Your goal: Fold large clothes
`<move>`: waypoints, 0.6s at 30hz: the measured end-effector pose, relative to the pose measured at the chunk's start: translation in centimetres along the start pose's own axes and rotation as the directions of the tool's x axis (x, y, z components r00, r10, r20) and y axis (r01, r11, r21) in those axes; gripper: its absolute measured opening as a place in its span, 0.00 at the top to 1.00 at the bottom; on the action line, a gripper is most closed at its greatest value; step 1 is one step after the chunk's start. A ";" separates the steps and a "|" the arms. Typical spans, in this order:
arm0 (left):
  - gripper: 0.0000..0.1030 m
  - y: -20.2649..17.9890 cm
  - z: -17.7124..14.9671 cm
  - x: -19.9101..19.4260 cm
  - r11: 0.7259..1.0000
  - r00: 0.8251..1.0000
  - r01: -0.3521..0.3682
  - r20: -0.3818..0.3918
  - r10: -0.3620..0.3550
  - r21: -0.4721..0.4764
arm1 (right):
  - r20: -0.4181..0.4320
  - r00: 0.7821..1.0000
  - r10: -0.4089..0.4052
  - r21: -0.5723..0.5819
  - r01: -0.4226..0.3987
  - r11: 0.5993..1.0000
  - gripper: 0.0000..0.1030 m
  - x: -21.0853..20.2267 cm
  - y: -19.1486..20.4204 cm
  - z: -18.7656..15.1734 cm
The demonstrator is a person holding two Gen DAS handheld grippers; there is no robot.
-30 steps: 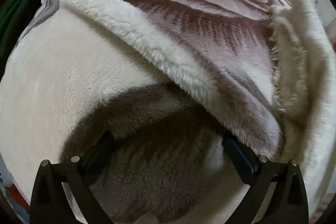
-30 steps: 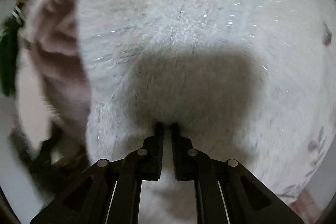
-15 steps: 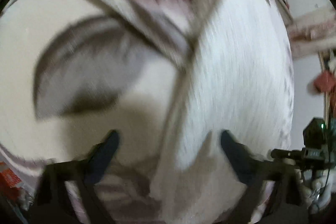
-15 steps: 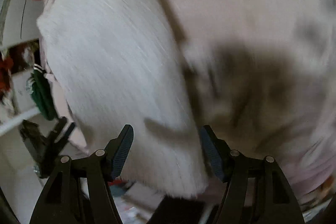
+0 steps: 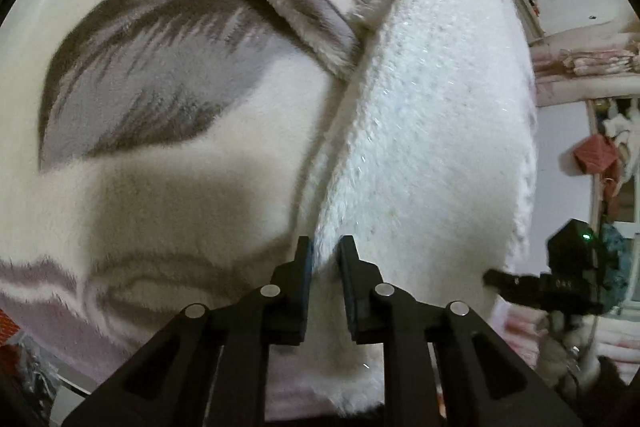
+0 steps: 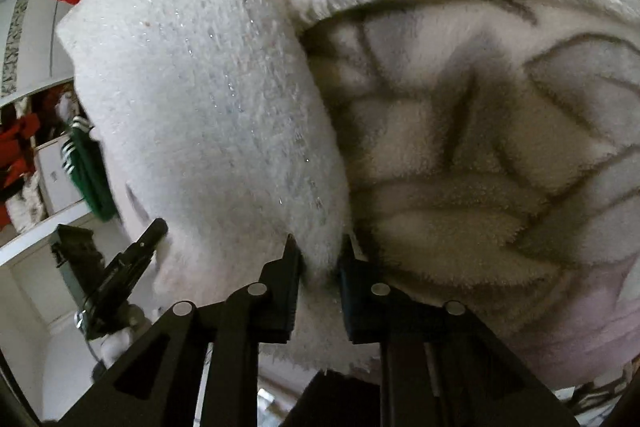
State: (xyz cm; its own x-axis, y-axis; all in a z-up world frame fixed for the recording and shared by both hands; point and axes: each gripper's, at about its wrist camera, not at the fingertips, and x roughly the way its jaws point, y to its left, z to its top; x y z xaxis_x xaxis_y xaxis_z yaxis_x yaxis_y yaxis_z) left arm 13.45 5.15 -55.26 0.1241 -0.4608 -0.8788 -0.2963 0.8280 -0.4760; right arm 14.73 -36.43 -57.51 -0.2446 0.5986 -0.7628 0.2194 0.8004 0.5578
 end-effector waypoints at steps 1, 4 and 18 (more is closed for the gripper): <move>0.73 0.1 -0.2 0.2 1.000 1.000 0.017 -0.012 -0.017 -0.006 | -0.008 1.000 0.021 -0.002 -0.021 1.000 0.61 -0.3 0.0 0.2; 0.39 1.6 -1.0 1.7 0.997 0.996 0.069 -0.058 -0.072 -0.046 | -0.024 0.998 0.058 -0.038 -0.059 0.998 0.38 -1.3 -1.3 0.2; 0.72 -0.8 -4.2 0.3 0.987 0.990 0.138 0.047 -0.135 -0.083 | -0.061 0.968 0.242 -0.034 -0.245 0.969 0.76 5.0 0.0 -1.2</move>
State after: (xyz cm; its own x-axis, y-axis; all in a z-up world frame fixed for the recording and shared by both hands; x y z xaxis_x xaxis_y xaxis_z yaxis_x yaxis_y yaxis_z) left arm 9.72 3.05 -55.01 0.2075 -0.5523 -0.8074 -0.3539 0.7271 -0.5883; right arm 12.39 -33.42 -60.89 -0.2414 0.7755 -0.5834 0.2399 0.6302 0.7384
